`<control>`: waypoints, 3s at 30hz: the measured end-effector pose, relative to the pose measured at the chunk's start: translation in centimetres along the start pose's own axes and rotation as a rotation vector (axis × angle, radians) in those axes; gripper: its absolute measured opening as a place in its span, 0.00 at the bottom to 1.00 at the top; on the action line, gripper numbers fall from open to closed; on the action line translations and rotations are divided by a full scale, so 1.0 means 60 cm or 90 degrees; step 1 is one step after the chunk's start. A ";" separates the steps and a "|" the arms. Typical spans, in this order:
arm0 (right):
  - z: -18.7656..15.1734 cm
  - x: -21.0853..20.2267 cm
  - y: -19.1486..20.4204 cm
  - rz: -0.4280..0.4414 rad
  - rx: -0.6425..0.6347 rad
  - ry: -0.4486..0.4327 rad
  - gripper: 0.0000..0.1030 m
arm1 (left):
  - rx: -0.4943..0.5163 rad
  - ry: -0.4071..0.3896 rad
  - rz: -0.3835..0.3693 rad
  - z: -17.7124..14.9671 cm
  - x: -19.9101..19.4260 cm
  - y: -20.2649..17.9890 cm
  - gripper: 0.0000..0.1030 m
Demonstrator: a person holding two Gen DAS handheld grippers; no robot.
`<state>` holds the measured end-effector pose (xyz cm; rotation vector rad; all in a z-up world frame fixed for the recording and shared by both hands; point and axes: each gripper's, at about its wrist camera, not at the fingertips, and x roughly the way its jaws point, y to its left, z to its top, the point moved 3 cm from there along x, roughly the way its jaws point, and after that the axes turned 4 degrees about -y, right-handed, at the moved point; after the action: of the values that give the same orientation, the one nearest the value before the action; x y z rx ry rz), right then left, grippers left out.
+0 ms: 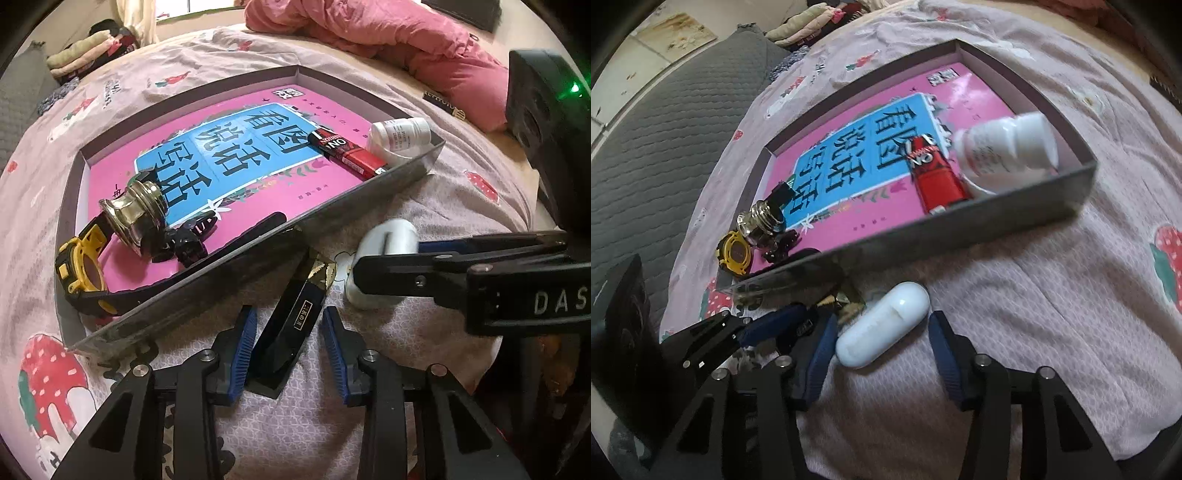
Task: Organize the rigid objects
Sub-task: 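Close left tool on the black folding knife while right tool grasps the white earbud case, then carry the knife over the grey tray while right tool carries the earbud case there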
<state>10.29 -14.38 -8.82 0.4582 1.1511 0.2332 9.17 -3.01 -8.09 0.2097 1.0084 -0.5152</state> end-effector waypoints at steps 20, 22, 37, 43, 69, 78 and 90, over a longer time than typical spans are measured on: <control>0.029 0.044 -0.034 0.084 0.124 0.029 0.31 | -0.015 0.019 0.036 0.005 0.022 -0.009 0.35; 0.029 0.042 -0.028 0.078 0.097 0.026 0.29 | -0.032 0.018 0.036 0.005 0.023 -0.007 0.35; 0.020 -0.066 0.017 0.003 -0.127 -0.099 0.21 | -0.144 0.005 0.001 -0.012 0.001 -0.006 0.23; 0.018 -0.080 0.017 -0.006 -0.147 -0.117 0.21 | -0.185 0.000 -0.023 -0.021 -0.013 -0.008 0.22; 0.037 -0.153 0.046 -0.024 -0.211 -0.227 0.21 | -0.187 -0.135 0.052 0.038 -0.144 -0.017 0.22; 0.050 -0.167 0.053 -0.027 -0.218 -0.247 0.21 | -0.189 -0.155 0.057 0.072 -0.154 -0.021 0.22; 0.071 -0.174 0.057 -0.018 -0.215 -0.258 0.21 | -0.203 -0.168 0.055 0.091 -0.151 -0.009 0.22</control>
<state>10.26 -16.56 2.74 0.1768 0.7024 0.2882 9.15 -2.83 2.50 -0.0967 0.8063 -0.2880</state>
